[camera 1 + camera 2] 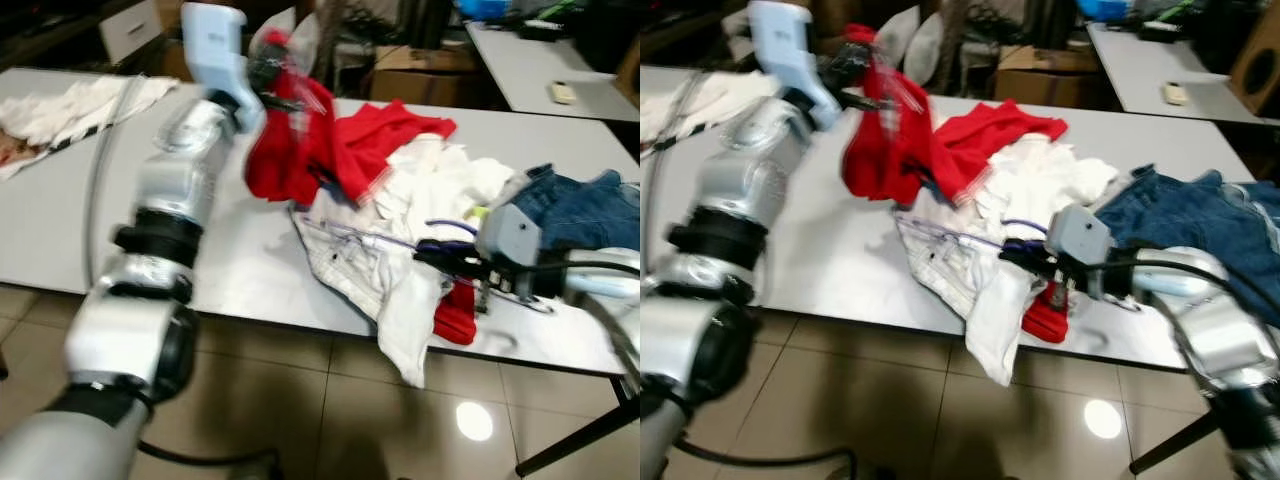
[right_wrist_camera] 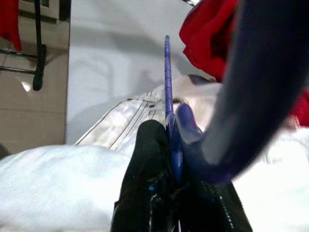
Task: Hang hanger
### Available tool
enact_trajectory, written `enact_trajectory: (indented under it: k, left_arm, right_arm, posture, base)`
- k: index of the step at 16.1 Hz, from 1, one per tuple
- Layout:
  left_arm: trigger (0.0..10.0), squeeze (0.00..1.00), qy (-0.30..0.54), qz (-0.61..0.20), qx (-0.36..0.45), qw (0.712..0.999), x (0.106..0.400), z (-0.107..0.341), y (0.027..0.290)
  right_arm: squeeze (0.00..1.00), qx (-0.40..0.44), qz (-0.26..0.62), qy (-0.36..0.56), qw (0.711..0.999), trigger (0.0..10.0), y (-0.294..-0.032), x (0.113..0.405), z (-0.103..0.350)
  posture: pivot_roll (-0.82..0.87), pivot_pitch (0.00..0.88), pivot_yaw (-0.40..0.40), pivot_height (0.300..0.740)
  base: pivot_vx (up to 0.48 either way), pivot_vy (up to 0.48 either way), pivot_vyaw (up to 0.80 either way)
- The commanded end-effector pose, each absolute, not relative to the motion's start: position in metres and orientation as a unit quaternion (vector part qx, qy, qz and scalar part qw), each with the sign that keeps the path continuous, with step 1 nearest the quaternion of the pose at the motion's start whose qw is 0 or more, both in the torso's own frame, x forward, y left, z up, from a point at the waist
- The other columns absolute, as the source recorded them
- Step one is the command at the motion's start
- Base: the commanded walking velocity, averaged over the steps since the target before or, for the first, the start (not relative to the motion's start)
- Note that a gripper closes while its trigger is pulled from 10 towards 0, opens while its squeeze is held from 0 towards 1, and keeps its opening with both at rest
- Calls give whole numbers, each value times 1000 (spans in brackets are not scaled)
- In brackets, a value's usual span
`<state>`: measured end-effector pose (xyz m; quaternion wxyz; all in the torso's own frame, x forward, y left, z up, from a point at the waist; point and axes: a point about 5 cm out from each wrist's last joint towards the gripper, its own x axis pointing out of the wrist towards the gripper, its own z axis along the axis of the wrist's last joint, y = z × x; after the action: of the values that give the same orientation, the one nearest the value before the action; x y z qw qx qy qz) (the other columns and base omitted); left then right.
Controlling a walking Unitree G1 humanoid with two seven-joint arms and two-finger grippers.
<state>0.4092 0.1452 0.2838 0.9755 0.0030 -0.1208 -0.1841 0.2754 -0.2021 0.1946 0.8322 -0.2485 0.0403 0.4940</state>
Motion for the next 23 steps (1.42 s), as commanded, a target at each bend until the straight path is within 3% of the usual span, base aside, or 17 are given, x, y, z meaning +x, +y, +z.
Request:
enact_trajectory:
  k: [1,2,3,5,6,7,10,14,17,18,19,20,21,23]
  left_arm:
    - [10000,0,-55,-209,61,975,409,249,151]
    - [10000,0,-41,-223,73,971,407,241,151]
    - [10000,0,-5,-304,116,946,395,220,148]
    - [10000,867,29,-410,109,905,368,197,140]
    - [10000,867,32,-424,109,898,363,195,138]
    - [10000,1000,19,-519,106,848,327,197,129]
    - [10000,1000,39,-535,183,824,306,195,148]
    - [10000,1000,52,-543,185,818,289,213,178]
    - [10000,1000,-5,-448,153,881,297,230,205]
    - [10000,1000,-49,-339,125,931,310,230,213]
    - [10000,741,-52,-317,109,941,313,227,212]
    - [10000,98,-83,-272,94,954,315,225,210]
    - [10000,0,-106,-231,69,965,316,224,208]
    - [10000,0,-103,-196,35,975,317,219,198]
  right_arm:
    - [0,-246,476,13,845,10000,-210,269,223]
    - [0,-244,471,12,847,10000,-212,266,227]
    - [0,-236,454,-1,859,10000,-221,258,241]
    - [0,-210,419,-19,883,10000,-231,249,255]
    - [0,-206,412,-20,887,10000,-232,248,256]
    - [0,-170,356,-11,919,10000,-232,253,246]
    - [0,-122,287,21,950,10000,-227,264,223]
    - [0,-57,236,33,970,10000,-219,266,207]
    - [0,-24,219,5,975,10000,-211,265,215]
    - [0,9,168,-75,983,10000,-201,268,232]
    - [0,21,145,-104,984,10000,-197,269,237]
    - [0,64,115,-123,984,10000,-191,268,241]
    - [0,68,109,-126,984,10000,-186,267,240]
    - [0,82,112,-122,983,10000,-174,267,235]
  posture:
    - [-214,0,58,740]
    - [-216,0,59,740]
    - [-218,0,59,740]
    - [-208,0,38,740]
    - [-204,0,30,740]
    - [-197,0,4,740]
    - [-197,0,9,740]
    - [-182,0,11,740]
    - [-199,0,23,740]
    - [-210,0,30,740]
    - [-210,0,30,740]
    - [-202,0,29,740]
    - [-195,0,24,740]
    - [-194,0,21,740]
  base:
    - [0,0,0]
    - [0,0,0]
    - [0,0,0]
    - [0,0,0]
    - [0,0,0]
    - [0,0,0]
    - [0,0,0]
    - [0,0,0]
    - [0,0,0]
    - [0,0,0]
    - [0,0,0]
    - [0,0,0]
    - [0,0,0]
    - [0,0,0]
